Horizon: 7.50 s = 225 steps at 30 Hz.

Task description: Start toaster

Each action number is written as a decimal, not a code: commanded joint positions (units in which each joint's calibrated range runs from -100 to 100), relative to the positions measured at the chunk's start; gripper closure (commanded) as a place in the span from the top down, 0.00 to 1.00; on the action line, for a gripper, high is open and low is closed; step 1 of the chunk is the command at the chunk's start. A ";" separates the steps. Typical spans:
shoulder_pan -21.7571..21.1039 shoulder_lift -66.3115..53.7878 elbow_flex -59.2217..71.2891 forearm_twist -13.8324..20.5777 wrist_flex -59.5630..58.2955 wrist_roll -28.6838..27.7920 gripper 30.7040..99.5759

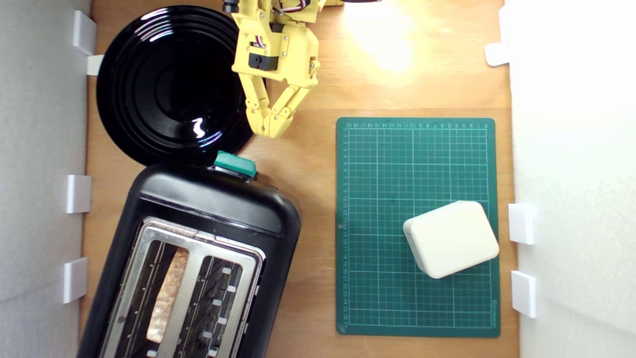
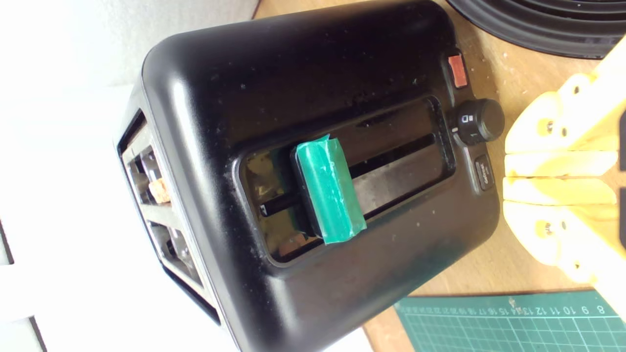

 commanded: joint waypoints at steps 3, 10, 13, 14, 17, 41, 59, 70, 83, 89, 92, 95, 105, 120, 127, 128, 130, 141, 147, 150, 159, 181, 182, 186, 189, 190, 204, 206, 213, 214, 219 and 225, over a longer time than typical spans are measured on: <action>0.47 -0.75 0.38 0.65 -0.60 -0.17 0.01; -0.25 -1.00 0.38 0.93 -0.60 -3.31 0.01; -0.25 -1.00 0.38 0.84 -0.60 -3.31 0.01; -0.25 -1.00 0.38 0.84 -0.60 -3.31 0.01; -0.25 -1.00 0.38 0.84 -0.60 -3.31 0.01; 0.15 -0.83 0.38 0.84 -0.60 -2.95 0.01; 0.63 6.83 -9.80 3.09 -0.60 1.77 0.01; 0.79 23.73 -28.79 3.28 -0.60 8.59 0.01; 4.12 35.97 -48.24 3.28 -0.60 14.72 0.01; 5.79 41.55 -52.33 3.28 -0.51 14.67 0.01; 6.34 44.13 -54.05 3.28 -0.51 14.67 0.01; 6.34 46.29 -56.33 3.28 -0.51 14.56 0.01; 6.02 49.71 -58.69 3.28 -0.51 14.56 0.01; 5.47 52.29 -57.78 3.18 -0.51 14.77 0.01; 5.39 54.37 -57.78 3.18 -0.51 14.67 0.01; 5.31 54.37 -57.78 3.18 -0.51 14.67 0.01; 4.44 54.37 -57.69 3.18 -0.51 14.77 0.01; 3.48 54.37 -54.05 3.18 -0.51 14.88 0.01; 3.56 56.37 -53.96 3.18 -0.51 14.46 0.01; 3.56 57.37 -54.05 3.18 -0.51 14.40 0.01; 3.64 57.78 -53.96 3.28 -0.51 12.05 0.01; 5.23 58.28 -49.78 3.18 -0.51 10.79 0.01; 5.23 58.87 -49.78 3.18 -0.51 10.84 0.01; 5.39 61.36 -50.33 3.28 -0.60 10.84 0.01; 5.86 62.20 -50.42 3.28 -0.60 10.68 0.01; 6.26 62.53 -50.42 3.28 -0.60 10.63 0.01; 8.72 68.69 -50.60 3.28 -0.60 10.58 0.01; 9.36 69.86 -50.60 3.28 -0.60 10.58 0.01; 9.67 72.52 -50.33 3.18 -0.60 10.53 0.01; 9.67 72.77 -50.33 3.18 -0.60 10.53 0.01; 8.88 72.94 -50.51 3.18 -0.60 10.53 0.01; 7.29 73.10 -50.78 3.18 -0.68 10.68 0.01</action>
